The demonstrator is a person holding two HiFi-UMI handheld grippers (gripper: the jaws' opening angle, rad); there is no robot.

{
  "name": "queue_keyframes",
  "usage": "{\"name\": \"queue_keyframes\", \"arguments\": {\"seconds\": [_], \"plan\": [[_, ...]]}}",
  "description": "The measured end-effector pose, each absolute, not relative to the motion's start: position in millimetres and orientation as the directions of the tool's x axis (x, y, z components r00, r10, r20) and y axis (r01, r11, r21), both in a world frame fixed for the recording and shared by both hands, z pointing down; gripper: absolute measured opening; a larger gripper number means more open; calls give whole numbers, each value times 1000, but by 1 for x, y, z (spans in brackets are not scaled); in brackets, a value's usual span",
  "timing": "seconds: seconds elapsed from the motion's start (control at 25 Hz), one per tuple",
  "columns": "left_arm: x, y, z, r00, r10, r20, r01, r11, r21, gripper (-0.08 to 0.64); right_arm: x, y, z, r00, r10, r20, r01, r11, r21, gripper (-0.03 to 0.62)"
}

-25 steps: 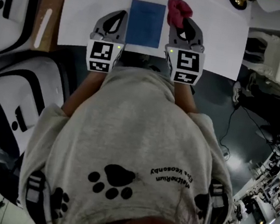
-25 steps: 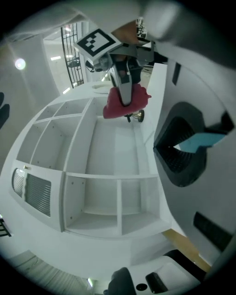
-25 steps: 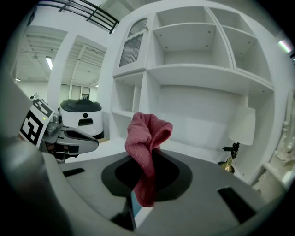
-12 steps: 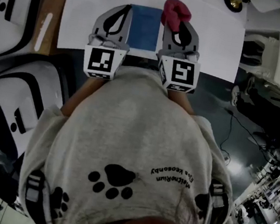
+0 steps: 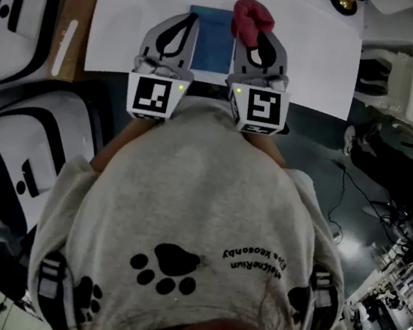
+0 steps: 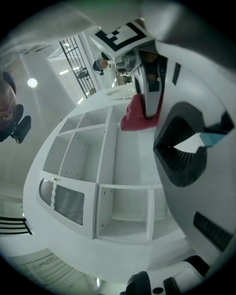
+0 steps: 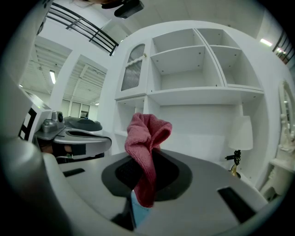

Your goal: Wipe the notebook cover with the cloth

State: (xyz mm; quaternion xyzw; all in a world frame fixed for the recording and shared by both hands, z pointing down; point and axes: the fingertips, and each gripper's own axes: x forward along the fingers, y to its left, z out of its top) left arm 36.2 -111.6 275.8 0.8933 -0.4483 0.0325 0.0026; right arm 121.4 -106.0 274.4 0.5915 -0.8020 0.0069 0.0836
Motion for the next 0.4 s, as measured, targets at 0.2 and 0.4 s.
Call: {"name": "queue_keyframes", "arguments": {"seconds": [0.2,0.4], "plan": [[37,-112,276,597,-800,64,-800,-599,-31,12,120,-107,274,-294,-946,137,-947,308,95,60],[41,-111,276,598,-799,65,-799,-601,-30,12,118,-106,273,-307,-943,130,-942,321,102,60]]}}
